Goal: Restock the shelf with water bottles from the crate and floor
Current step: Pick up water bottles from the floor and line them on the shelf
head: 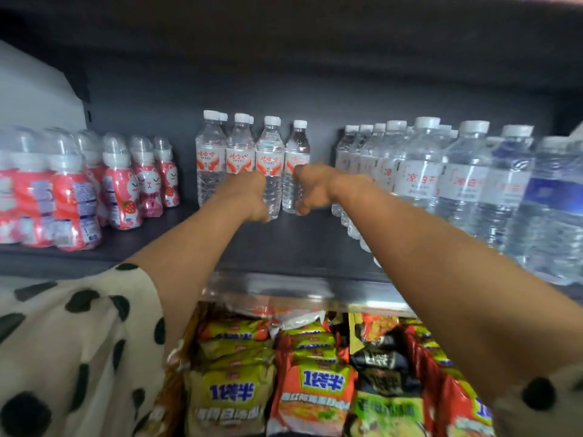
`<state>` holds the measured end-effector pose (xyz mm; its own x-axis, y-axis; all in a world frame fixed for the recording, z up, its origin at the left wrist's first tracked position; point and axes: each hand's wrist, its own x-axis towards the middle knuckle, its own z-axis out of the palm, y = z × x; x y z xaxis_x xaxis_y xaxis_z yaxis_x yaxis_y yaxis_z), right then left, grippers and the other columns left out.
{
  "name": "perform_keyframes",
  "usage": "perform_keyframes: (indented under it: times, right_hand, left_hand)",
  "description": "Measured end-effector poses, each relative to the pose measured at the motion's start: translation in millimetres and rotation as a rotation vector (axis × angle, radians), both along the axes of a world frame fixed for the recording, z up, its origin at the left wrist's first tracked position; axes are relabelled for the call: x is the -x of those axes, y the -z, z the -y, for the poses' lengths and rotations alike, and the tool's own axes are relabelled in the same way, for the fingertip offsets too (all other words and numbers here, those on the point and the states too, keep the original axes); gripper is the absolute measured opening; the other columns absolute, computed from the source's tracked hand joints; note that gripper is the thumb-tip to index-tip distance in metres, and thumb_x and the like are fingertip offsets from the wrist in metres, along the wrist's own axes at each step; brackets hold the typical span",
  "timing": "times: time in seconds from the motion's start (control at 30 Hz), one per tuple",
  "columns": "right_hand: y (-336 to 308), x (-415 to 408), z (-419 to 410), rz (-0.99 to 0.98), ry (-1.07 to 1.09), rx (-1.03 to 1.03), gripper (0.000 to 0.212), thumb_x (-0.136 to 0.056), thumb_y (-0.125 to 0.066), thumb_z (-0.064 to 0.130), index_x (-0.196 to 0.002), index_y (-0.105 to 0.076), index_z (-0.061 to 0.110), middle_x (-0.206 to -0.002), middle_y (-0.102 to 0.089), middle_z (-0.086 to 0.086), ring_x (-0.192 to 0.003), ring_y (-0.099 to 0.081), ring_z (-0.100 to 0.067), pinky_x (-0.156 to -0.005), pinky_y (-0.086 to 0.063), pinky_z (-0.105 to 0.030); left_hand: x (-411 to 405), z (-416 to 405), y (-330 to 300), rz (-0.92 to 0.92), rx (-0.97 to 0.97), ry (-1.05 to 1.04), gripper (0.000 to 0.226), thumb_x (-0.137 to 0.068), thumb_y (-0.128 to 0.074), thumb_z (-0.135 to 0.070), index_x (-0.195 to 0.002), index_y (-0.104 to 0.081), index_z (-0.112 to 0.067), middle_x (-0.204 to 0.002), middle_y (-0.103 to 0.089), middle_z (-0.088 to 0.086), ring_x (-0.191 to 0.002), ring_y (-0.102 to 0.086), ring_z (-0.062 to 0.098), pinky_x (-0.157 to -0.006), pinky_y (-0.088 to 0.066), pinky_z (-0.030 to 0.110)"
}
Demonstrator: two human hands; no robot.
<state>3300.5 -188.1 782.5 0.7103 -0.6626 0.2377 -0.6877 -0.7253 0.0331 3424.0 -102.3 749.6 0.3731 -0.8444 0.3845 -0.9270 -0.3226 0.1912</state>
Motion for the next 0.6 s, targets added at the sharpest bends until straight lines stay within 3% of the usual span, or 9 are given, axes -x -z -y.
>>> perform_keyframes:
  times: [0.1, 0.17, 0.4, 0.6]
  right_hand:
    - [8.5, 26.8, -28.3, 0.0, -0.04, 0.024, 0.067, -0.075, -0.078, 0.026, -0.132, -0.045, 0.015, -0.128, -0.055, -0.007, -0.116, -0.054, -0.026, -0.079, -0.038, -0.025]
    - [14.4, 48.5, -48.0, 0.008, -0.071, 0.047, 0.07, -0.076, -0.077, 0.027, -0.136, -0.042, 0.015, -0.132, -0.053, -0.006, -0.118, -0.052, -0.027, -0.081, -0.038, -0.026]
    - [73.9, 131.1, -106.1, -0.018, -0.108, 0.071, 0.058, -0.073, -0.075, 0.035, -0.12, -0.047, 0.014, -0.118, -0.057, -0.011, -0.103, -0.057, -0.03, -0.074, -0.044, -0.031]
    - [164.2, 194.4, -144.1, -0.074, -0.114, -0.001, 0.062, -0.075, -0.072, 0.031, -0.127, -0.046, 0.012, -0.126, -0.055, -0.01, -0.115, -0.054, -0.03, -0.086, -0.046, -0.034]
  left_hand:
    - [27.6, -31.9, 2.7, -0.001, -0.031, -0.003, 0.052, -0.072, -0.083, -0.027, -0.113, -0.059, -0.008, -0.11, -0.061, 0.009, -0.101, -0.059, 0.027, -0.085, -0.051, 0.036]
    - [49.4, -53.8, 6.0, 0.0, -0.047, -0.005, 0.056, -0.073, -0.083, -0.027, -0.118, -0.058, -0.006, -0.116, -0.058, 0.01, -0.105, -0.057, 0.027, -0.083, -0.049, 0.034]
    - [136.0, -116.5, 48.2, -0.019, -0.082, -0.015, 0.04, -0.073, -0.077, -0.021, -0.108, -0.062, -0.01, -0.11, -0.062, 0.01, -0.1, -0.06, 0.031, -0.08, -0.052, 0.038]
    - [194.9, -139.9, 132.0, 0.033, -0.199, 0.038, 0.03, -0.073, -0.075, -0.026, -0.097, -0.064, -0.013, -0.105, -0.067, 0.011, -0.099, -0.063, 0.032, -0.077, -0.051, 0.037]
